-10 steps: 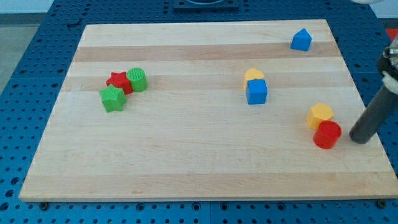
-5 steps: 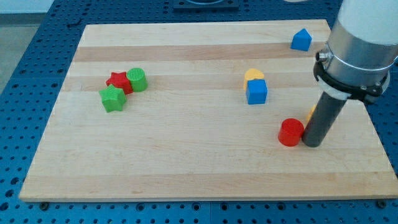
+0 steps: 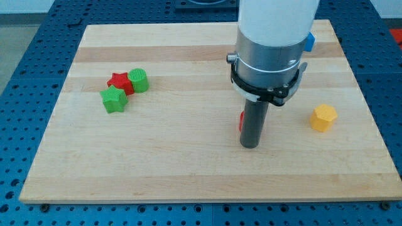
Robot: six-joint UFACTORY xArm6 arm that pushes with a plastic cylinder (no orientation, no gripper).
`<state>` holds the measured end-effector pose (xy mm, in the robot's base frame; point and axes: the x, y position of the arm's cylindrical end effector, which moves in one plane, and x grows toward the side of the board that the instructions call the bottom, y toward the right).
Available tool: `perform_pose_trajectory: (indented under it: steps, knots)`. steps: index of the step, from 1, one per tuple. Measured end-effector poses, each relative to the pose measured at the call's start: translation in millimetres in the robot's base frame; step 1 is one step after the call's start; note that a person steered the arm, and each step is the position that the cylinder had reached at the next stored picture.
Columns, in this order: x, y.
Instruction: Slide the red circle to center
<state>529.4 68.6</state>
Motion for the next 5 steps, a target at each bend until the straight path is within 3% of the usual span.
perform_pose_trajectory:
  steps: [2, 3, 5]
  knots:
    - [-10, 76]
    - [-27, 78]
    - [-33, 26]
